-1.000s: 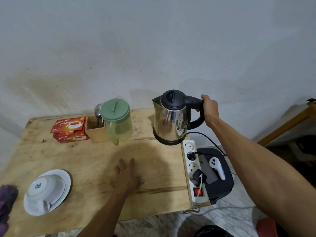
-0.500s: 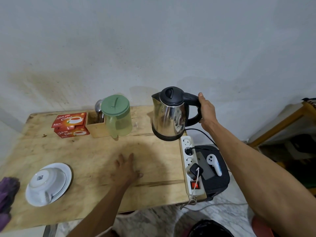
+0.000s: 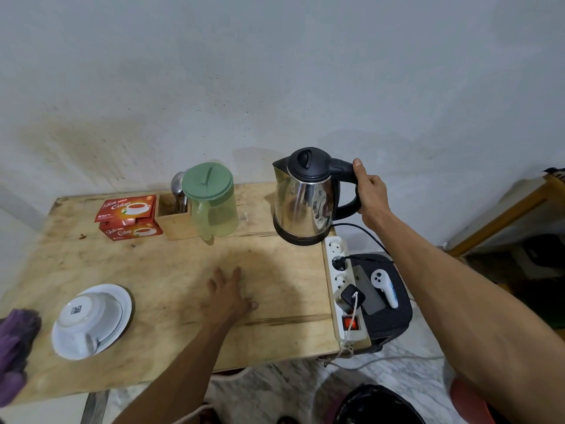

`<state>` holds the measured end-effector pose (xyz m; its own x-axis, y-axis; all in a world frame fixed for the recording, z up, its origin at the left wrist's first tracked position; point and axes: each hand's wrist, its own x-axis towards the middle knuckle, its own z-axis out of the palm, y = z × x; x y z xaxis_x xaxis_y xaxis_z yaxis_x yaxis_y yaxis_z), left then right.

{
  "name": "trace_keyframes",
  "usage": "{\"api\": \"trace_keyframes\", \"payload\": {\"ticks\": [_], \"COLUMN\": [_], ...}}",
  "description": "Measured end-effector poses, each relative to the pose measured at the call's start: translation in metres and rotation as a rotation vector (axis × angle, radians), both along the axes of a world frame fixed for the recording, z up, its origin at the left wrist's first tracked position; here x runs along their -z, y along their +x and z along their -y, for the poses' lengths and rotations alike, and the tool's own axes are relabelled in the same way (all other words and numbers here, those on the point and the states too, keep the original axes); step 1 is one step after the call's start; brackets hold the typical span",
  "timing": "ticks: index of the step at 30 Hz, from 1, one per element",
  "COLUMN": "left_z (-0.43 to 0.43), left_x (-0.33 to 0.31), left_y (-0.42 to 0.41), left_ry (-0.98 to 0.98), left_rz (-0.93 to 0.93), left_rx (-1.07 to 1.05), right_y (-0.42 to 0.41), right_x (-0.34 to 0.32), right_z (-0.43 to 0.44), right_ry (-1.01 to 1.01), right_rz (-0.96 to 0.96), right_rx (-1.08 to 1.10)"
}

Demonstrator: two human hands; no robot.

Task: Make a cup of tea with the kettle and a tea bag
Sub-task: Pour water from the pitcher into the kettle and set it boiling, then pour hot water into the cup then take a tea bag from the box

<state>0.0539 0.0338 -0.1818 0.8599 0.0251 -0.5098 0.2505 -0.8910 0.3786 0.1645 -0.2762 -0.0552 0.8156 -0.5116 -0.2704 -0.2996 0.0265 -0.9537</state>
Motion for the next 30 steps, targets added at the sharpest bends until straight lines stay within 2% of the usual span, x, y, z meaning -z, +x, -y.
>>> {"api": "trace_keyframes", "payload": {"ticks": [7, 10, 16, 20, 27, 30], "left_z": [-0.003, -0.017, -0.065, -0.117, -0.209, -0.249], "left_x": [-0.002, -0.008, -0.025, -0.036, -0.041, -0.038], "left_y": [-0.003, -0.019, -0.071, -0.105, -0.130, -0.127], "left_ry": [0.011, -0.007, -0.109, -0.103, -0.078, -0.158], "left_rz": [-0.027, 0.045, 0.195, 0.310, 0.342, 0.353], "left_rx": [0.016, 0.011, -0.133, -0.355, -0.659, -0.726], "right_y": [-0.046, -0.070, -0.095, -0.112, -0.144, -0.153], "right_x": [0.023, 0.033, 0.047, 0.047, 0.046, 0.046], "right_z": [-0.033, -0.059, -0.123, -0.199, -0.326, -0.380], "right_ry": [0.022, 0.046, -0.044, -0.155, -0.541, -0.732], "right_rz": [-0.076, -0.133, -0.168, -0.194, -0.078, -0.018], "right_rx": [0.020, -0.032, -0.198, -0.459, -0.927, -1.104]}}
